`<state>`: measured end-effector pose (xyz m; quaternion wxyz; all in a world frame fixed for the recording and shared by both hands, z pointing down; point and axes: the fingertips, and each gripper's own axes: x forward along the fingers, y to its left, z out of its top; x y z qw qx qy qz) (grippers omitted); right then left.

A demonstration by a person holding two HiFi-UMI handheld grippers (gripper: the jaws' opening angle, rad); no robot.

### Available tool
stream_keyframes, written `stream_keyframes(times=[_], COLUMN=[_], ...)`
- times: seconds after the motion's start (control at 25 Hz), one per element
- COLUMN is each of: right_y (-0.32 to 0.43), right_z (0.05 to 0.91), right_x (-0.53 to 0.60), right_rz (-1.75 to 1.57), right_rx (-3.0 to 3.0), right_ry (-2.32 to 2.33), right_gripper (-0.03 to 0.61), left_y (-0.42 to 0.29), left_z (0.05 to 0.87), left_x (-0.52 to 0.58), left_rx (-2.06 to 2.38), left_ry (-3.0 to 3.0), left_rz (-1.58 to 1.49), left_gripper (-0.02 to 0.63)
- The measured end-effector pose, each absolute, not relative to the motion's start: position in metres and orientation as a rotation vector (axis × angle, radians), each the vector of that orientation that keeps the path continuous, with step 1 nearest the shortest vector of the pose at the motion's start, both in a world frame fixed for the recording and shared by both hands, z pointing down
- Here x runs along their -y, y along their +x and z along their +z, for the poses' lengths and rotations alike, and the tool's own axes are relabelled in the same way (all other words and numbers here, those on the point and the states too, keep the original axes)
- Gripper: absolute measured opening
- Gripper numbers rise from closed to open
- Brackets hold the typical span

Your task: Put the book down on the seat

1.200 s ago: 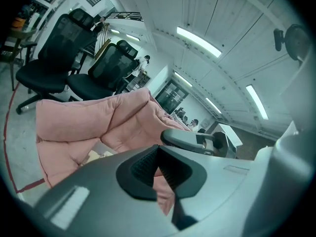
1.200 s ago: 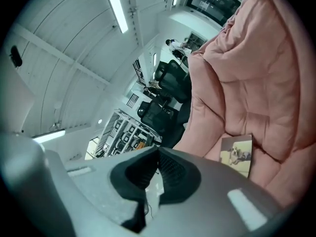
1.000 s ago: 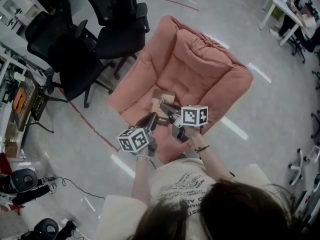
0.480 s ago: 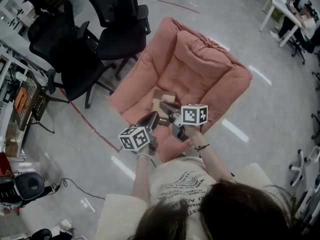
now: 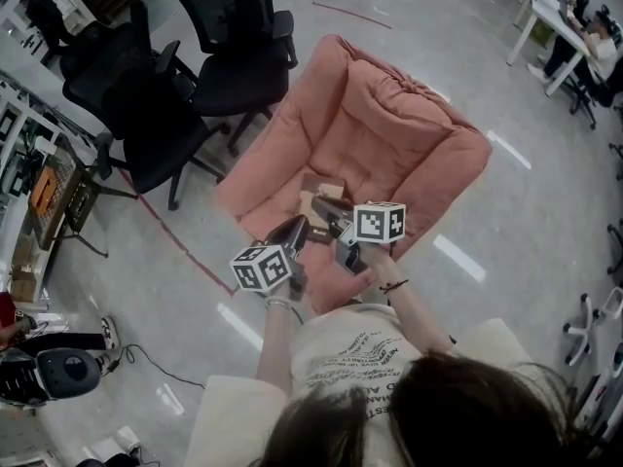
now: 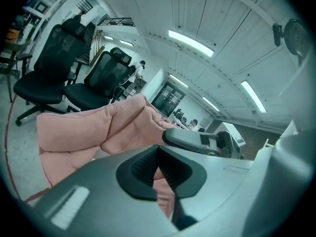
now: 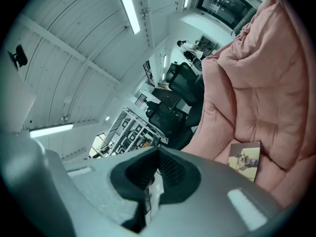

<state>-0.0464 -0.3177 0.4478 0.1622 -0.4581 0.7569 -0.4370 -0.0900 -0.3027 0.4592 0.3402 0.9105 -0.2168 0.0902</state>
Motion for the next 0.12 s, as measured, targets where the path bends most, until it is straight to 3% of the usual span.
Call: stream_keyframes(times=[0.12], right_y=[-0.0482], right_z=[0.4492], right_x=[0.3157], right_rz=[-1.24], right_rx=[-2.175], right_ry=[-1.307], right_gripper=[0.002], left_y=[-0.0917], left_z=[0.4606], left_x=[0.3015], left_rx=[0.57], left_ry=[2.374], left_rz=[0.231], left_gripper=[0.0])
